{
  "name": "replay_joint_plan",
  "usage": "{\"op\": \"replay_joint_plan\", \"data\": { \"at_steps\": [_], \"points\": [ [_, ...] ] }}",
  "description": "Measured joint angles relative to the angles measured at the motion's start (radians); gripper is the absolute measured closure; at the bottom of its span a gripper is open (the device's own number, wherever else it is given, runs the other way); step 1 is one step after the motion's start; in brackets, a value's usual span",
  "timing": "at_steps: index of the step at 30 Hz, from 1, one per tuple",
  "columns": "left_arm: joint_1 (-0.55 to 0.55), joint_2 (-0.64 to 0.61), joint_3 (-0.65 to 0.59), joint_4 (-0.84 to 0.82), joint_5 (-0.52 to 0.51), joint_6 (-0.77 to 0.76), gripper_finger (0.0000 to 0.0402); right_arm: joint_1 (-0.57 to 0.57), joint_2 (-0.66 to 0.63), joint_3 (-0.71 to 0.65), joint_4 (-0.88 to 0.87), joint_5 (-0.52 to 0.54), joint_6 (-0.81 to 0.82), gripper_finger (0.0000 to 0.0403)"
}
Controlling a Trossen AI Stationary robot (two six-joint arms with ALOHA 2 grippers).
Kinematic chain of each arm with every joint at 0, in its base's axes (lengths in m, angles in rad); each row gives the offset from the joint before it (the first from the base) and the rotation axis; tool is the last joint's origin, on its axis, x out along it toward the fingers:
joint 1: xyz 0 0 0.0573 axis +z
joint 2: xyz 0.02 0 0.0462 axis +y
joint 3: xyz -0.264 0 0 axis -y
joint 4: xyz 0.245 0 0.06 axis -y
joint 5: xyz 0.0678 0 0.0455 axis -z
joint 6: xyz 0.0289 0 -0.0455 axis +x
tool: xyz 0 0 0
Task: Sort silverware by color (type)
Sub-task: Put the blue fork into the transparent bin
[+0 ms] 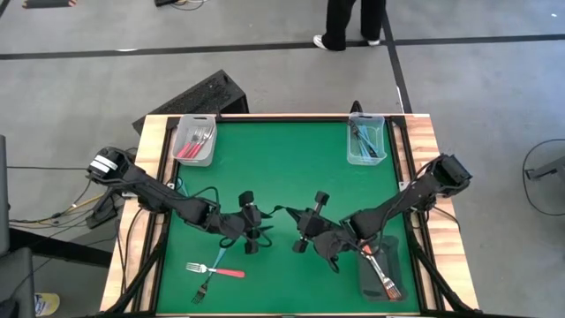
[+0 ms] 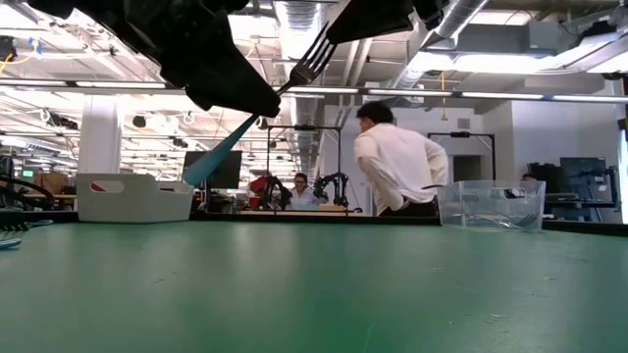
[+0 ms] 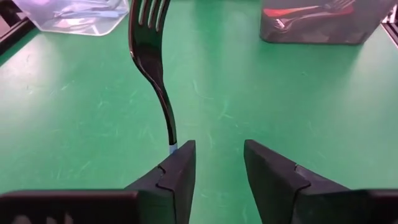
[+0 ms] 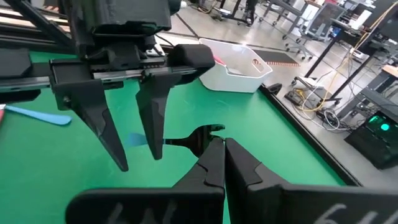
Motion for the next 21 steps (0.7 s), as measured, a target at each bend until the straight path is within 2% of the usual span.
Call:
{"op": "replay_joint_plan", "data": {
  "at_steps": [2, 4, 9, 11, 15, 21],
  "points": [
    [0.000, 0.000, 0.000, -0.001, 0.000, -0.002, 0.0283, 0.000, 0.000, 0.000, -0.008, 0.014, 0.017, 0.0391],
    [-0.001, 0.000, 0.000, -0.001, 0.001, -0.002, 0.0292, 0.002, 0.000, 0.000, -0.048, 0.075, 0.041, 0.0391],
    [-0.011, 0.000, 0.000, -0.008, 0.004, -0.001, 0.0303, 0.006, -0.037, -0.001, -0.262, 0.370, 0.082, 0.0391],
    [-0.011, 0.000, 0.000, -0.021, 0.005, 0.000, 0.0305, -0.007, -0.076, 0.000, -0.335, 0.447, 0.126, 0.0391],
    [-0.010, 0.000, 0.000, -0.042, 0.000, -0.001, 0.0305, -0.069, -0.161, 0.000, -0.500, 0.459, 0.232, 0.0391],
    [-0.014, 0.000, 0.000, -0.099, -0.002, -0.014, 0.0305, -0.212, -0.285, 0.000, -0.899, 0.449, 0.464, 0.0391]
  ]
}}
